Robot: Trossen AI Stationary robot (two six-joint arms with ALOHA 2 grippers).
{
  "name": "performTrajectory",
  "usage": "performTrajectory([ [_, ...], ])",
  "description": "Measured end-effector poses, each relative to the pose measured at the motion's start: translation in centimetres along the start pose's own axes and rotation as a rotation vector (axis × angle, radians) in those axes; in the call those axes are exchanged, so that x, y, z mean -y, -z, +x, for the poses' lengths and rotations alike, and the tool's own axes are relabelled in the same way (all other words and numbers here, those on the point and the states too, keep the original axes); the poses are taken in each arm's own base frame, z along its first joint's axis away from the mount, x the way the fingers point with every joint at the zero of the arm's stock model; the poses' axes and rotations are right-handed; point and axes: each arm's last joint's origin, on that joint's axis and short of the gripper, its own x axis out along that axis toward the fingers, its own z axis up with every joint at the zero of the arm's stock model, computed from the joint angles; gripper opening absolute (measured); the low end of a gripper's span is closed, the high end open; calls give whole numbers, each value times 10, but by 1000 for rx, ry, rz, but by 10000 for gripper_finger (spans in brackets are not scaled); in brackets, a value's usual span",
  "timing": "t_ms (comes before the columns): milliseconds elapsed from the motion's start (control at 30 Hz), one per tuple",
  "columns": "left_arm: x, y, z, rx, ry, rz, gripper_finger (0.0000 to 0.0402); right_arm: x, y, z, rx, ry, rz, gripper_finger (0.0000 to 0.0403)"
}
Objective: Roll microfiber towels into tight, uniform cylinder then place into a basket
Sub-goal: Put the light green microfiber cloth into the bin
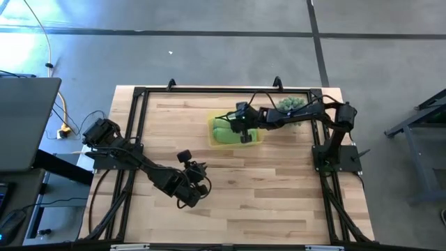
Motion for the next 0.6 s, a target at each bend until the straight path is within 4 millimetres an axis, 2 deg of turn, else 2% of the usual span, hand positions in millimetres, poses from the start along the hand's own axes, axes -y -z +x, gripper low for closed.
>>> performTrajectory([
  [367,-2,0,2,-10,-5,4,51,9,-9,-12,0,-15,119,0],
  [600,-2,0,2,-12,-6,5,51,2,-5,-11,4,-108,197,1],
])
